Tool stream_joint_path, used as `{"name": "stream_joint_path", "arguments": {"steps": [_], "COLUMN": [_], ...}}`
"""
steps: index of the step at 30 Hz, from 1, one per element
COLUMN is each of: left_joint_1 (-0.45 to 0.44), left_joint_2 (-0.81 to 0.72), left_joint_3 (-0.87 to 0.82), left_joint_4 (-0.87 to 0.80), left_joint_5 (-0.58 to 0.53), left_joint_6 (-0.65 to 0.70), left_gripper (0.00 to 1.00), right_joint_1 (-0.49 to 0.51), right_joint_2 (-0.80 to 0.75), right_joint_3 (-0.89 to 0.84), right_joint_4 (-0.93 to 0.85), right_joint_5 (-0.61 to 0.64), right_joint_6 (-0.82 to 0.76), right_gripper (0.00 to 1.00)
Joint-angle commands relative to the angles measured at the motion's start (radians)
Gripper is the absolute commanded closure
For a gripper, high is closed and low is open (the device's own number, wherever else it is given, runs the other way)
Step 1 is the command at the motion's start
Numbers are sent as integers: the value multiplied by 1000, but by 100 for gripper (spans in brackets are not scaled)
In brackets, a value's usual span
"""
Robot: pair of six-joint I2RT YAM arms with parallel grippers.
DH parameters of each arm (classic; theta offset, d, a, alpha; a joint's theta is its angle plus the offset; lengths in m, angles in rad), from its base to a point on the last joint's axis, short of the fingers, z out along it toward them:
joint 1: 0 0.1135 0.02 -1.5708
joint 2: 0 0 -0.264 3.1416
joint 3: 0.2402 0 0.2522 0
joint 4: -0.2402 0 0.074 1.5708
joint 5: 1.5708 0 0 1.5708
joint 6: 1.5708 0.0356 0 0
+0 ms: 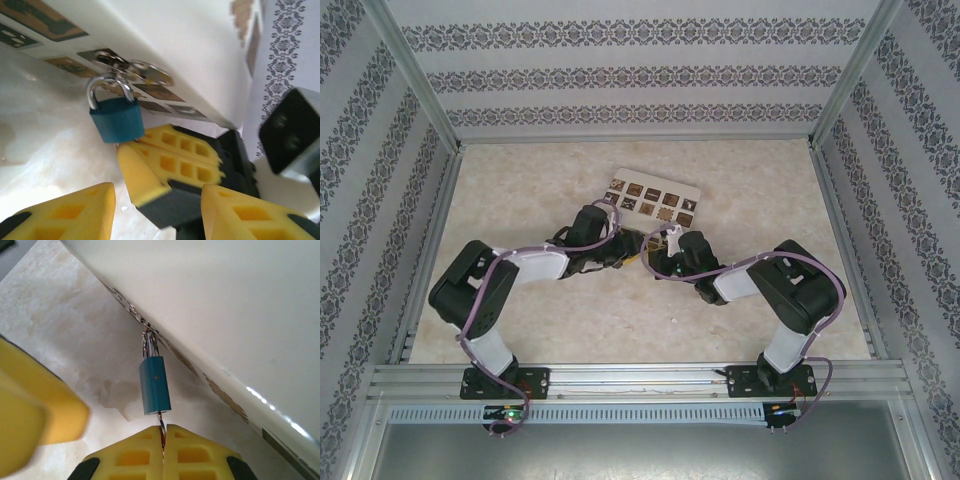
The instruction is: Unlock the padlock with the key
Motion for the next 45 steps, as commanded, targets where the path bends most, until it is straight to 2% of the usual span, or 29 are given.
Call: {"name": "stream_joint_path", "arguments": {"steps": [1,9,18,31,45], "left_joint_1": [17,36,41,44,44], "left_joint_2": [-101,-296,-408,-349,-234], "left_joint_3": [-33,-169,-284,-308,-293], "left_joint_4": [-51,9,101,130,256], "left_joint_5": [-52,-205,-271,-246,-191], "left_joint_6": [55,69,24,-40,-128], "left_gripper": [49,43,39,39,39], "right_joint_1": [7,1,-8,-19,-17], "right_joint_2": [-1,-23,-25,-12,-4], "right_joint_3": [-7,22,25,32,34], "right_joint_4": [27,-11,-12,32,69], "right_joint_5": [-30,-76,-118,-189,-194], "right_joint_6": [26,120,217,425,541], "right_gripper": [100,100,100,100,100]}}
